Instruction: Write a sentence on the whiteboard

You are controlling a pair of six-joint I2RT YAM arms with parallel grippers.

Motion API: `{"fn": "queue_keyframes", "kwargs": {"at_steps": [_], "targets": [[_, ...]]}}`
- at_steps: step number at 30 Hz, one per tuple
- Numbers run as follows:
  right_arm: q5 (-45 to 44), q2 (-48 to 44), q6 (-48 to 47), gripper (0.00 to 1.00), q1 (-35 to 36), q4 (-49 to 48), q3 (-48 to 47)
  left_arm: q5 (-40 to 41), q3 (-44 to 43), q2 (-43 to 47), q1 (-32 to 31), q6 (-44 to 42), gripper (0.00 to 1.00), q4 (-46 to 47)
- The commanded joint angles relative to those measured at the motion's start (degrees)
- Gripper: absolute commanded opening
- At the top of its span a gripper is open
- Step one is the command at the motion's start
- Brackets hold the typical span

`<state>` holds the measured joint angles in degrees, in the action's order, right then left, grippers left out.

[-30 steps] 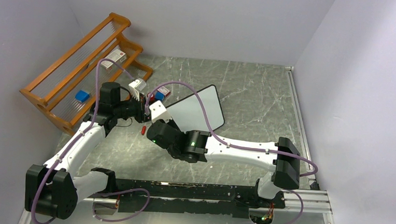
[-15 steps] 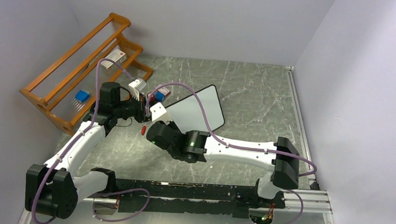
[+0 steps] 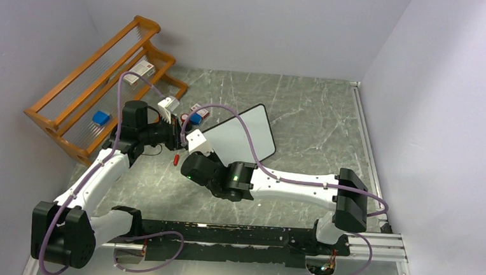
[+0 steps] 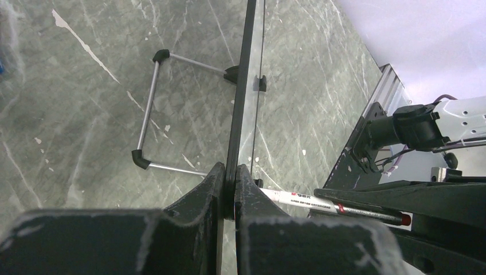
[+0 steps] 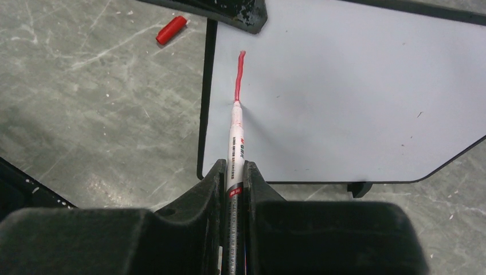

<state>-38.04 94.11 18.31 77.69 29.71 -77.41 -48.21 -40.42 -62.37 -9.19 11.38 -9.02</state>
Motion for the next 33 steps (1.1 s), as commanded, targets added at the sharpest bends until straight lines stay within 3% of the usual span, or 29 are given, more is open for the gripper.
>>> {"fn": "queue_keyframes", "kwargs": {"at_steps": [1,18,33], "targets": [[0.5,-0.4,1.7,0.0,-0.3,0.5,1.2,0.1,0.9,-0.4,0.3,0.0,0.05,1.1],[-1.6,-5.7,1.6,0.0,0.1,-3.6,3.3,-0.2,0.9,-0.5,0.3,0.0,0.05,1.1],[-2.6,-3.3,0.1,0.0,0.0,-6.0,2.2,-0.2,0.9,-0.9,0.3,0.0,0.05,1.2]]}}
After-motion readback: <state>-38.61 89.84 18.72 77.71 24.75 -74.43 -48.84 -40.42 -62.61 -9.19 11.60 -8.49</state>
